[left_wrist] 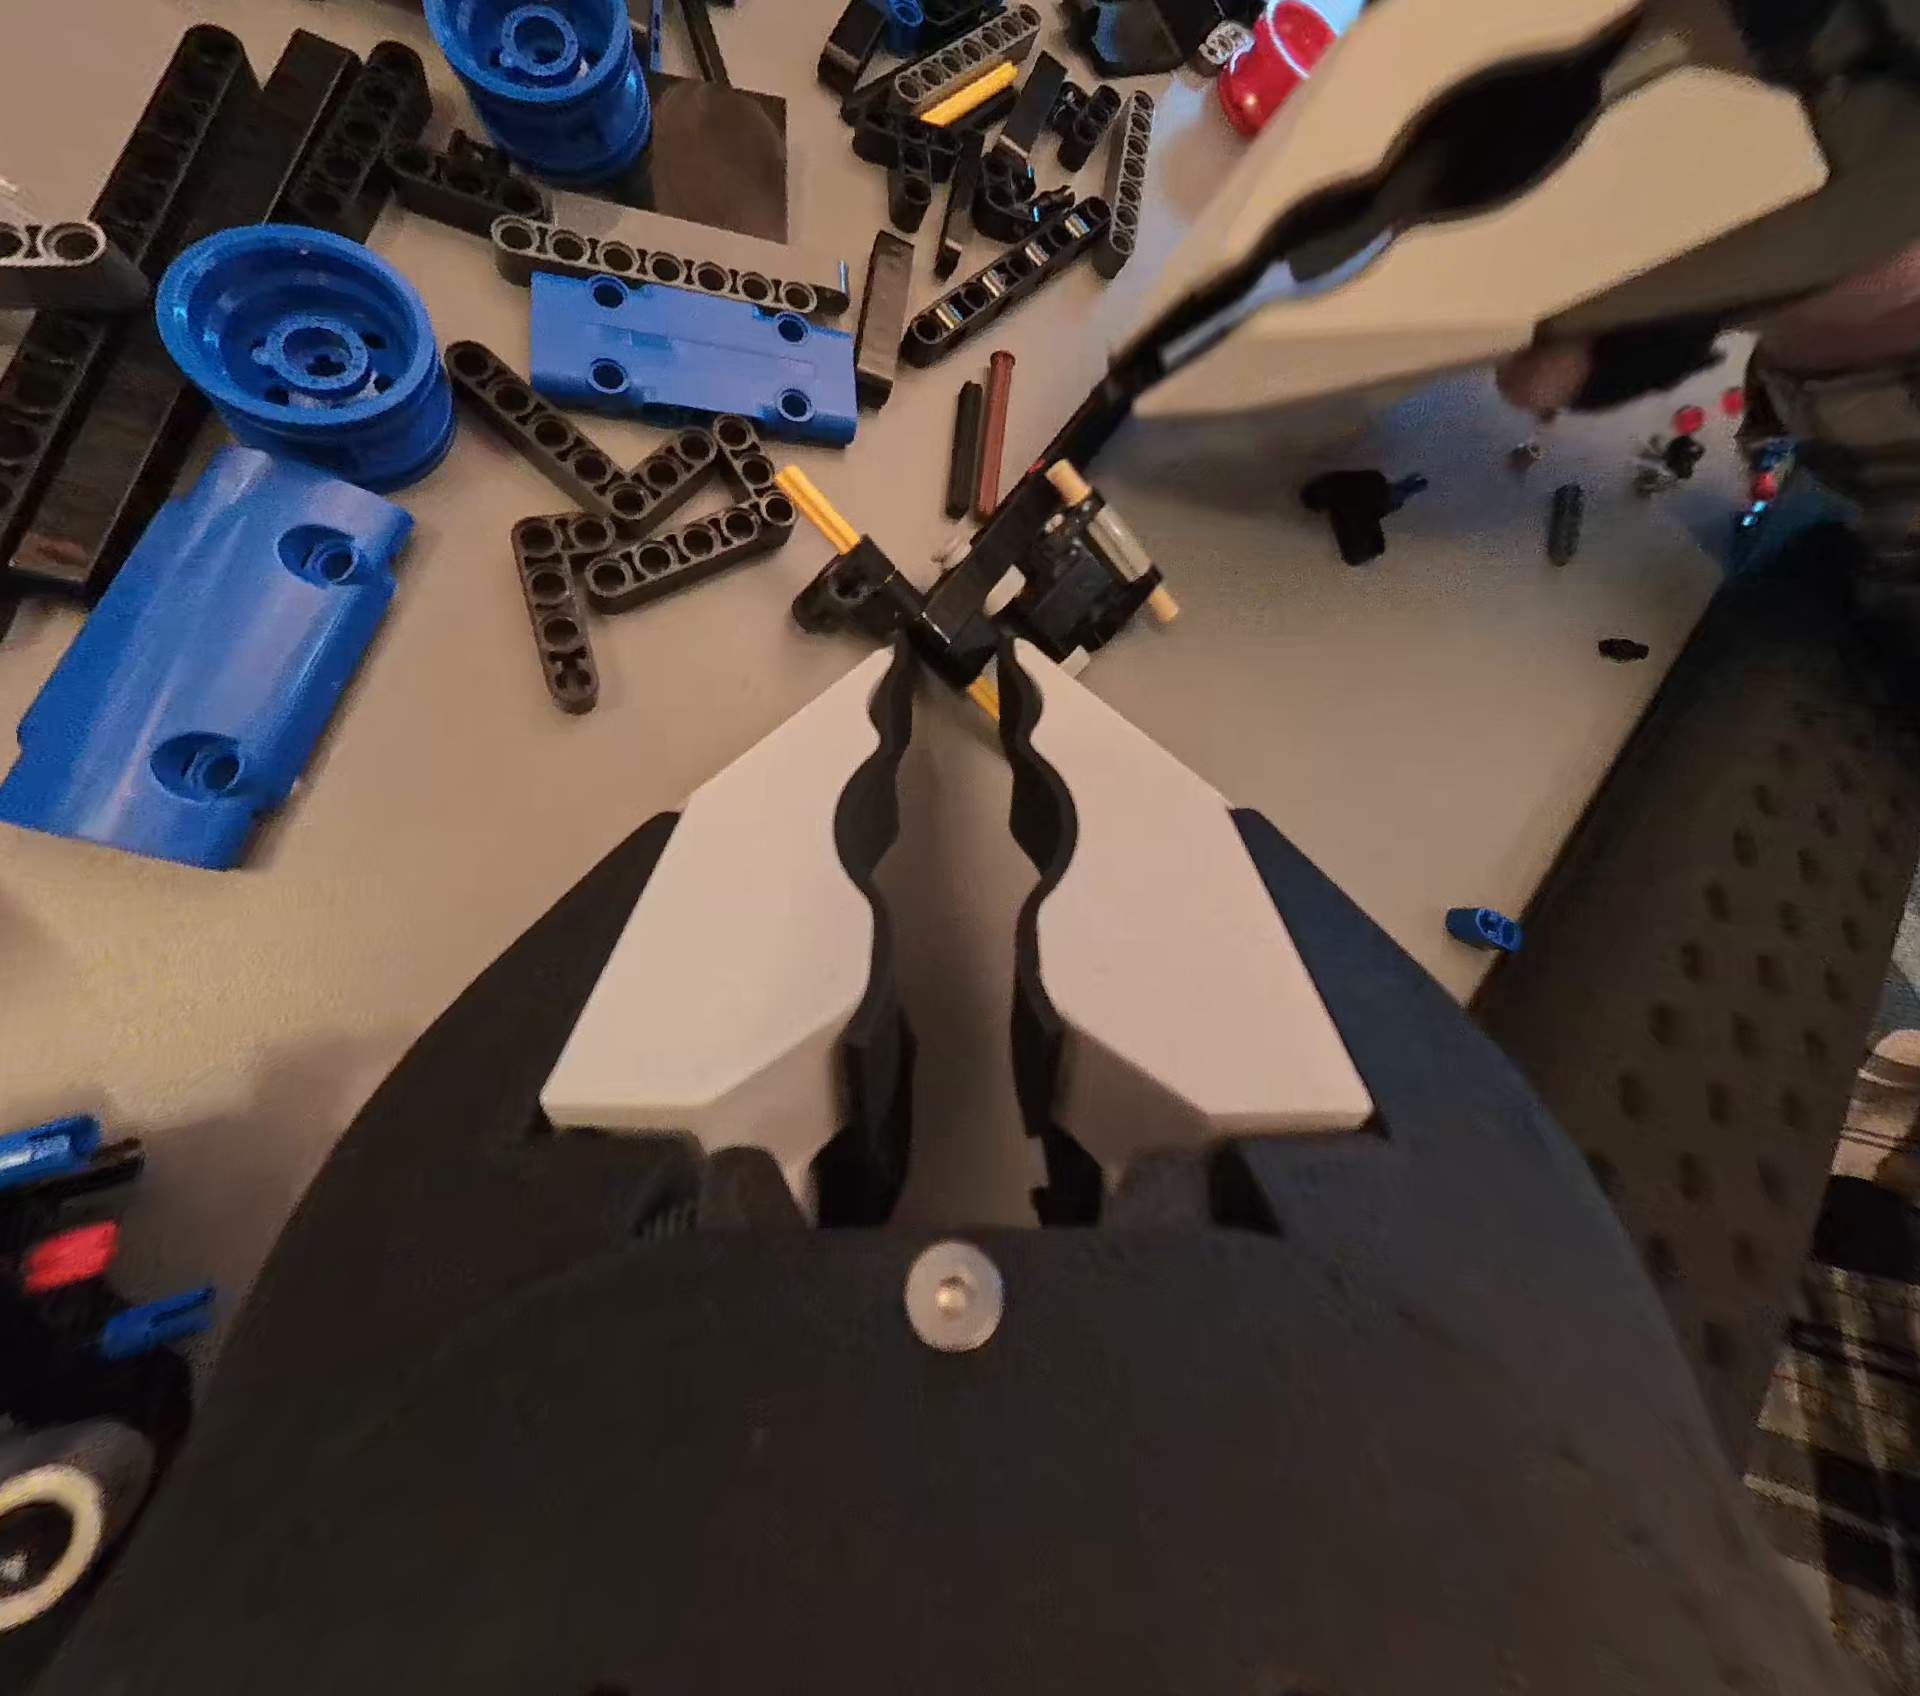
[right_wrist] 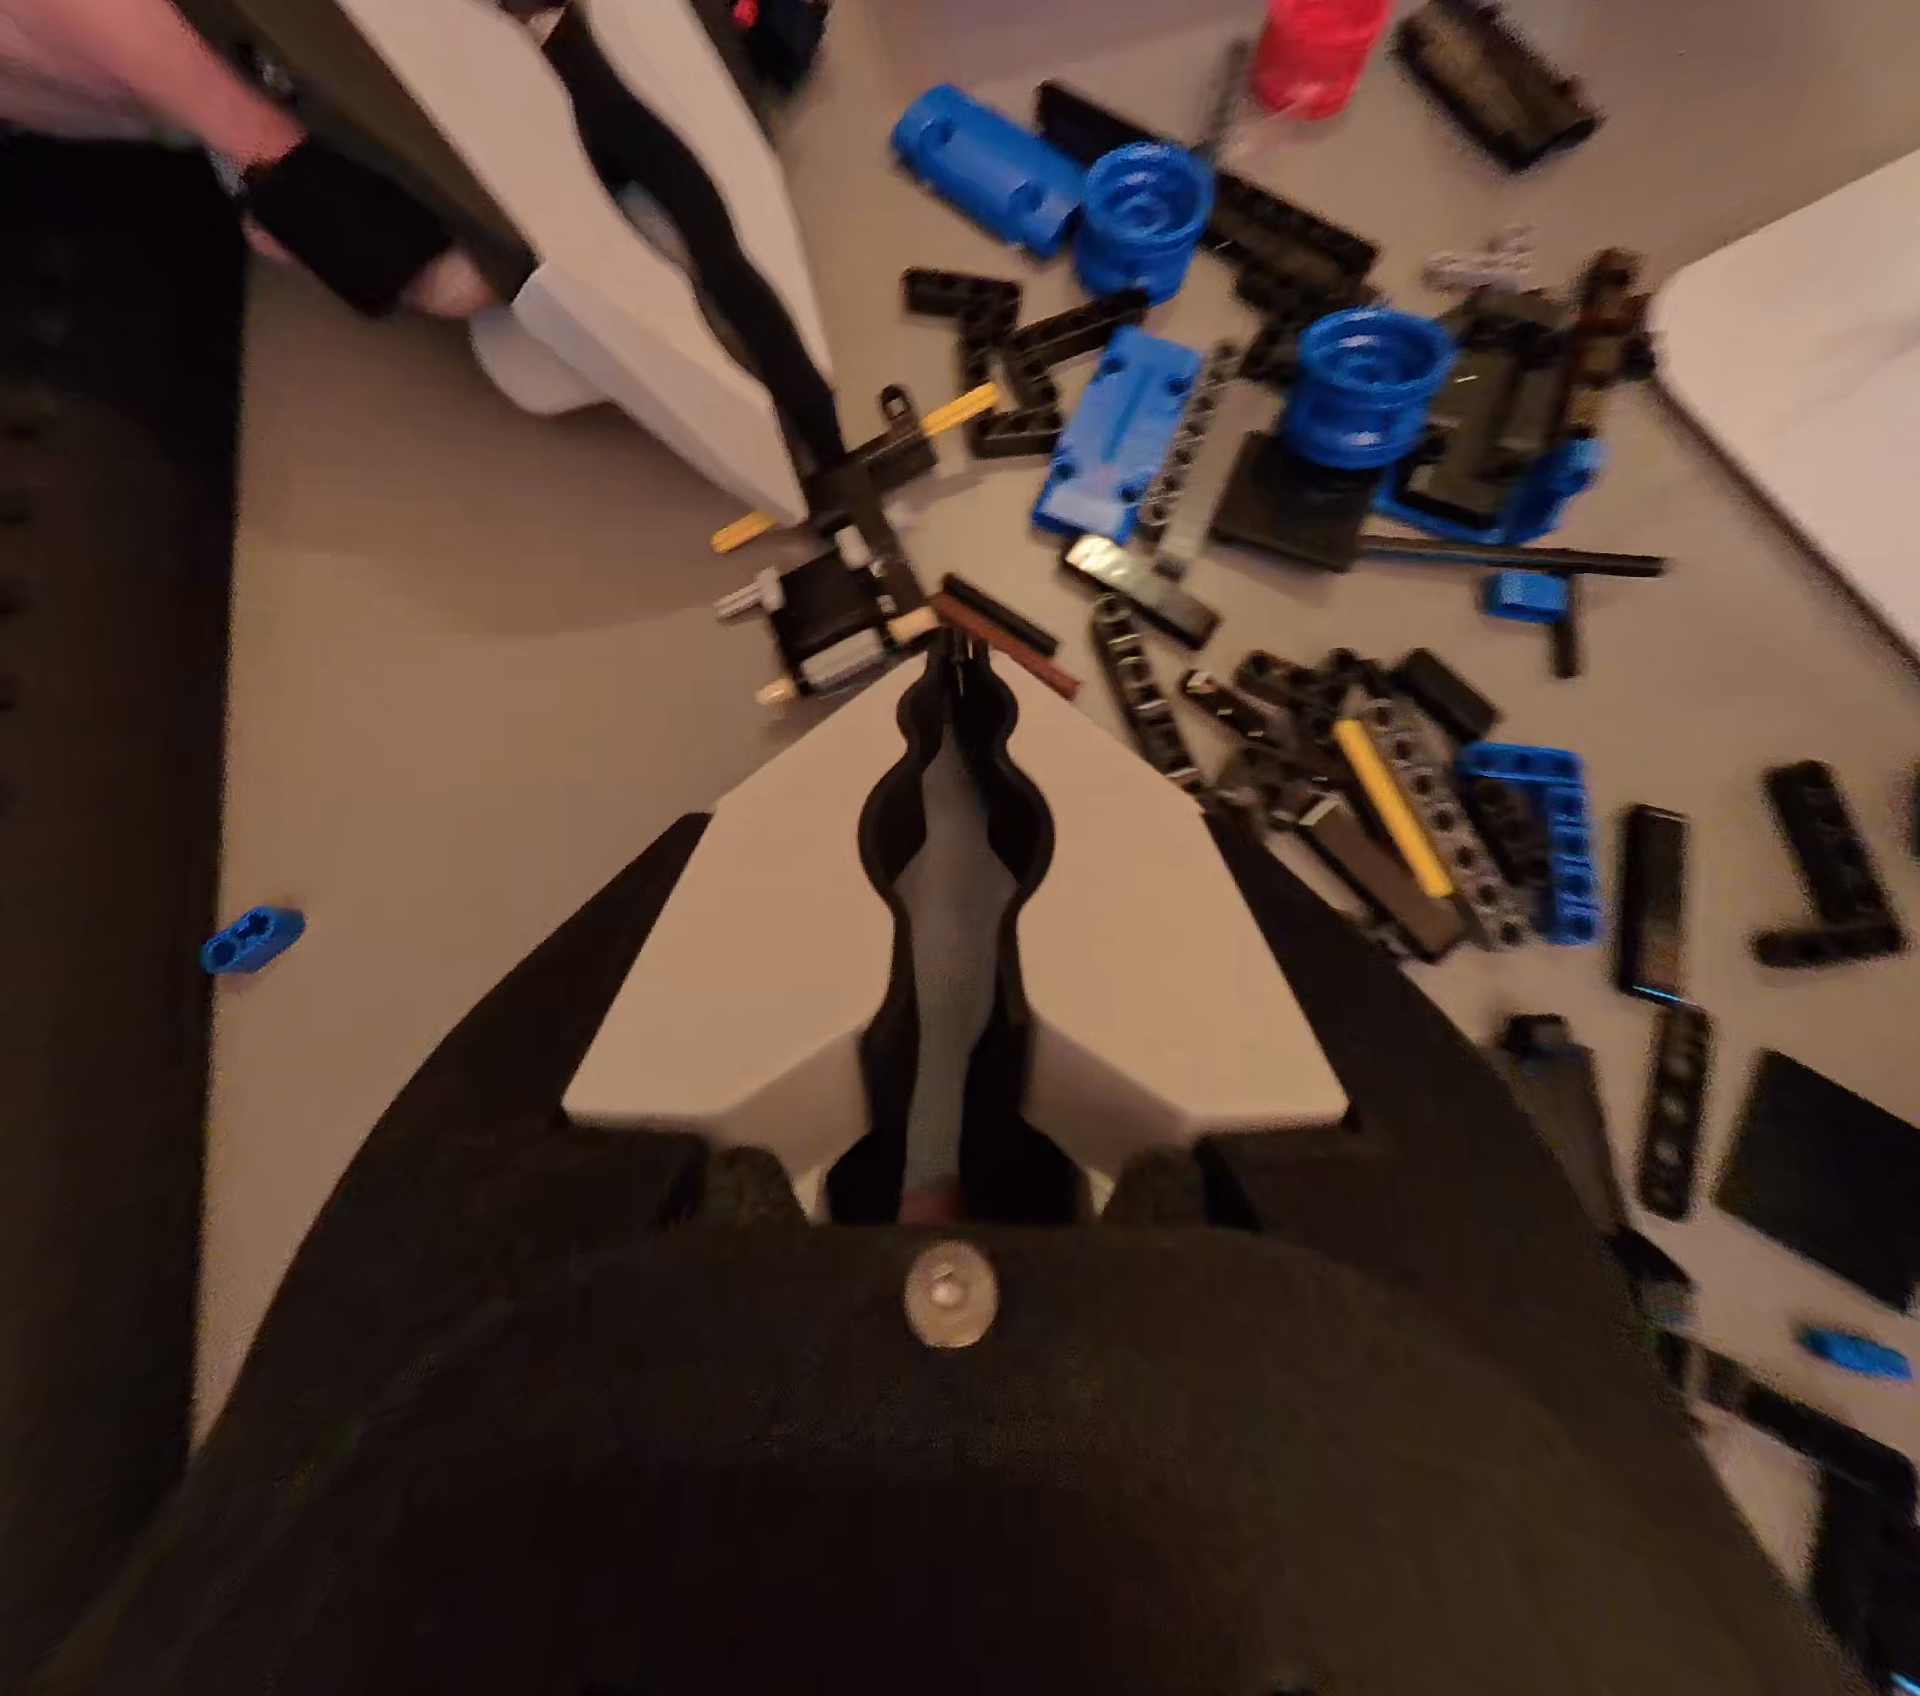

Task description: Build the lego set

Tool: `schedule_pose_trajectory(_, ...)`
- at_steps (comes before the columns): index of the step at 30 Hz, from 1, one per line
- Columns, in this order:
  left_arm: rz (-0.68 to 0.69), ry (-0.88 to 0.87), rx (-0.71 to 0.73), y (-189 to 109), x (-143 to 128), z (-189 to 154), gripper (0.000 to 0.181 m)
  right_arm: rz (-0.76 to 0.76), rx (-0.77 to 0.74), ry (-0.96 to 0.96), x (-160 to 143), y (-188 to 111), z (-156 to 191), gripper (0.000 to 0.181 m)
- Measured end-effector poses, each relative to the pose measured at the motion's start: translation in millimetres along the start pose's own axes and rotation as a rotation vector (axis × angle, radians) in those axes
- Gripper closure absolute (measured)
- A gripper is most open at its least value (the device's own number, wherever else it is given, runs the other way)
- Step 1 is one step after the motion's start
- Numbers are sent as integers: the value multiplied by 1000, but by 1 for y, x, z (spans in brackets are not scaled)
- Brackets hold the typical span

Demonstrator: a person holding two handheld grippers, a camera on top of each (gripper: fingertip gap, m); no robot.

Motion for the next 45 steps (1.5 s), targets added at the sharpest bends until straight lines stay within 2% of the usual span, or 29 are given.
schedule_pose_trajectory(4, 0, 1, -16, 2, 2, -2, 162, 6, -40, 44, -2, 4, -17, 177)
schedule_pose_trajectory(7, -2, 0, -35, 6, 3, -4, 159, 54, -23, 9, -14, 16, -9, 177)
schedule_pose_trajectory(19, 39, 24, -90, 14, 7, -5, 167, 20, -2, -40, -14, 11, 7, 177)
schedule_pose_trajectory(23, 16, 137, -74, 14, 7, -14, 168, -17, 28, -33, -12, 7, 11, 177)
schedule_pose_trajectory(27, -27, 336, -47, 10, 9, -24, 169, -85, 69, -31, -5, -8, 10, 177)
schedule_pose_trajectory(32, -95, 585, -27, 1, 12, -36, 170, -93, 67, -158, -3, -26, 16, 178)
schedule_pose_trajectory(39, -54, 616, -45, 9, 13, -38, 175, -24, -70, -450, 1, -29, 29, 178)
schedule_pose_trajectory(45, -59, 647, -52, 8, 13, -42, 175, 32, -156, -556, 0, -31, 27, 178)
Point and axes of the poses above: each gripper's, where its closed fingertips meet, y out along the fingers, x out of its top, z = x × y across the jaws, the point moved 7 cm from there along -y, back along the fingers, and after that the axes turned 9 degrees about -x, right-handed, at the moved point
